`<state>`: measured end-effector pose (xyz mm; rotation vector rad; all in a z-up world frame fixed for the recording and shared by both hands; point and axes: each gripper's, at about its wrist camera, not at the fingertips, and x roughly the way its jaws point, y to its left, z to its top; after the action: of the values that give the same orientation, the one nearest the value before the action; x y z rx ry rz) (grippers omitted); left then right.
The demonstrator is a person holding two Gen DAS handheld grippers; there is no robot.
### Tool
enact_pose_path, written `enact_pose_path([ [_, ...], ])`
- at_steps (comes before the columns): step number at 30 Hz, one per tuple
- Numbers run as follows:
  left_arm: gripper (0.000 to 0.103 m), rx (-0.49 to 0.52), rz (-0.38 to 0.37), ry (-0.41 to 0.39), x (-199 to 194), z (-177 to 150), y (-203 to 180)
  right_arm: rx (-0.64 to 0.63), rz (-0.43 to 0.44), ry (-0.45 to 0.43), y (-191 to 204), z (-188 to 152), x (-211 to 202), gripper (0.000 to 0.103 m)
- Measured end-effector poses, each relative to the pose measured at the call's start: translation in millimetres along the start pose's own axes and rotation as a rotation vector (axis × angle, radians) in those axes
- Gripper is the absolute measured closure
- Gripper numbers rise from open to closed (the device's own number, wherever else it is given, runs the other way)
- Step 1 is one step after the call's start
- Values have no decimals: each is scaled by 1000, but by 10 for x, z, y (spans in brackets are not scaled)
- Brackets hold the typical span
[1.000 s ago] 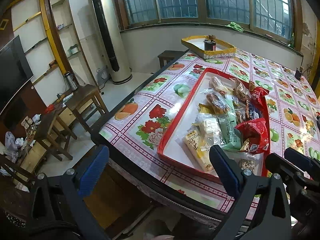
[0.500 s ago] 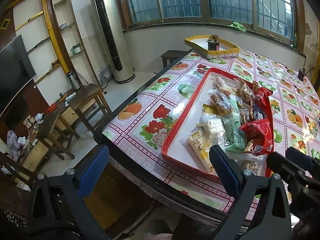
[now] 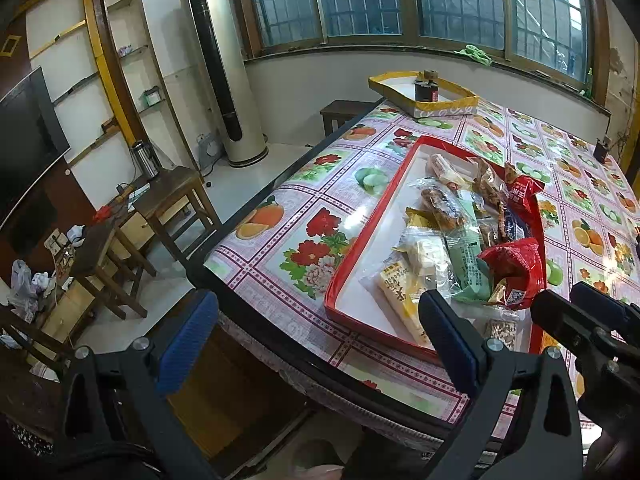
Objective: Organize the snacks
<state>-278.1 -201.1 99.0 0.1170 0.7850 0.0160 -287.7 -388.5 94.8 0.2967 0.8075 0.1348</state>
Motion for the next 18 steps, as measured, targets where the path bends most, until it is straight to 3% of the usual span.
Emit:
enact_pose_path([
  [18,3,-4,-37,18,95,44,53,10,-11,1,-38,23,35,35],
])
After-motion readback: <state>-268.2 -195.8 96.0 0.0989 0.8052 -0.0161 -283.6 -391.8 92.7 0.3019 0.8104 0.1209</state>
